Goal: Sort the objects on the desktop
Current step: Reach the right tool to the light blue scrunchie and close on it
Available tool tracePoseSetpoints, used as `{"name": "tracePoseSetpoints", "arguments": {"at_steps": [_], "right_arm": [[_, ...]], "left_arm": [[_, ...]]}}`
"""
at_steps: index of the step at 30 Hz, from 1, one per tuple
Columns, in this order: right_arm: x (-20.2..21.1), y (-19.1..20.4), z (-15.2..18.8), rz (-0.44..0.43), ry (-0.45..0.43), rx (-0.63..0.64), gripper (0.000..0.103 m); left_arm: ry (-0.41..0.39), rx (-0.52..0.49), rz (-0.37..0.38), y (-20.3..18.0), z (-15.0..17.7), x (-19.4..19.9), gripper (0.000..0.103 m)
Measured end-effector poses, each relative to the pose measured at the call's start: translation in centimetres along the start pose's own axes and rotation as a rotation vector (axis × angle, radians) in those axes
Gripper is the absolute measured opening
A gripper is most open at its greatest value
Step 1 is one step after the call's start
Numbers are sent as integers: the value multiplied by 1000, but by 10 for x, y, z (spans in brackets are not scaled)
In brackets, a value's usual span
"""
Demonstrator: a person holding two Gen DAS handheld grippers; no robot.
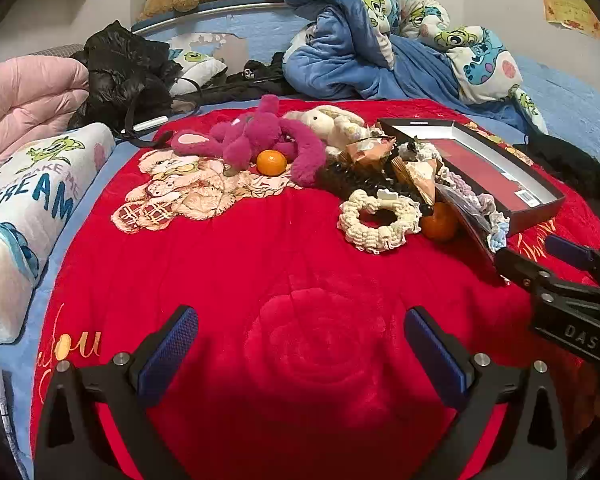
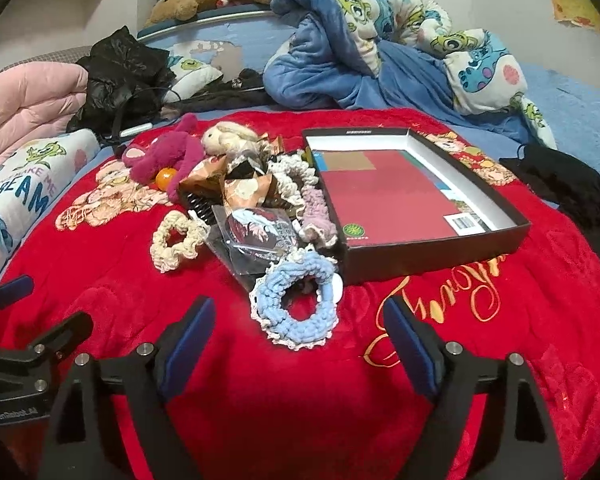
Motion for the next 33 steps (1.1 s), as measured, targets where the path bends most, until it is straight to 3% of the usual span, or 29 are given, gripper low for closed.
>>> {"name": "tracePoseSetpoints", "arguments": {"at_steps": [11,23,24,26,33], "right_arm": [[-32,-4,8,20,104,34,79],[-43,-5,16,43,154,43,76],[-43,-5,17,42,155,41,74],[-45,-5,19,41,166,36,61],[-45,-9,21,11,167,-24,41]], "left_arm": [[5,-33,-16,-1,2,-1,103],[-12,-49,-36,1,1,-2,103],[-13,-50,-36,1,1,-2,103],[-19,-52,-34,1,1,-2,103],[-19,-54,31,-14,-3,-6,103]]}}
Point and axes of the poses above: each gripper's, at about its wrist camera, not at the fingertips, and x roughly against the way its jaws point, y to its left, z to its underside, the point moved 8 cm from there along -x, roughly the way its jaws point, and after that the axes turned 2 degrees about -y, right-handed, at the moved point
